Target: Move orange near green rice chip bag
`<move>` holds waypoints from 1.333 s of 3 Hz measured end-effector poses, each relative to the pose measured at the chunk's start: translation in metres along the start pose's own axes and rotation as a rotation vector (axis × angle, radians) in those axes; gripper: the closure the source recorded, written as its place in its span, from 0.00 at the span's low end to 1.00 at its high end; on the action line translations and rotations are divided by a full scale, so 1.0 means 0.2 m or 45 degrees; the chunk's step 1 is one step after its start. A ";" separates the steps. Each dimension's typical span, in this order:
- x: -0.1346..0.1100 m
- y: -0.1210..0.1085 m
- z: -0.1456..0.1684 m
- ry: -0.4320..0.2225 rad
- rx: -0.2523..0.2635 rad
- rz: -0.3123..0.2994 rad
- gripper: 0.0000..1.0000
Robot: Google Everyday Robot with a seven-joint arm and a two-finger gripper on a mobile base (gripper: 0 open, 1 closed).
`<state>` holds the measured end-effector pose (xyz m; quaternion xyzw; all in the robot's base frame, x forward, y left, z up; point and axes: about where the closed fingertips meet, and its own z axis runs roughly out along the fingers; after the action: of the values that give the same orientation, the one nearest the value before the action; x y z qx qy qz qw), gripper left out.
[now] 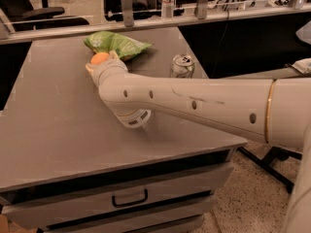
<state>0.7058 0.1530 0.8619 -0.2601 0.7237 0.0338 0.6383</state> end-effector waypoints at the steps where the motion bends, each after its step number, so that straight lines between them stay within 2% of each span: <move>1: -0.03 0.00 -0.01 0.022 0.053 0.016 0.41; 2: -0.08 0.00 -0.04 0.031 0.090 0.033 0.18; 3: -0.11 -0.01 -0.10 0.045 0.120 0.039 0.00; 4: -0.13 -0.01 -0.15 0.061 0.131 0.047 0.00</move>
Offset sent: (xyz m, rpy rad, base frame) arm -0.0146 0.0028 0.0267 0.0179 0.0115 -0.1164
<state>0.6797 0.1486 0.8916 -0.2142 0.7441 0.0020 0.6328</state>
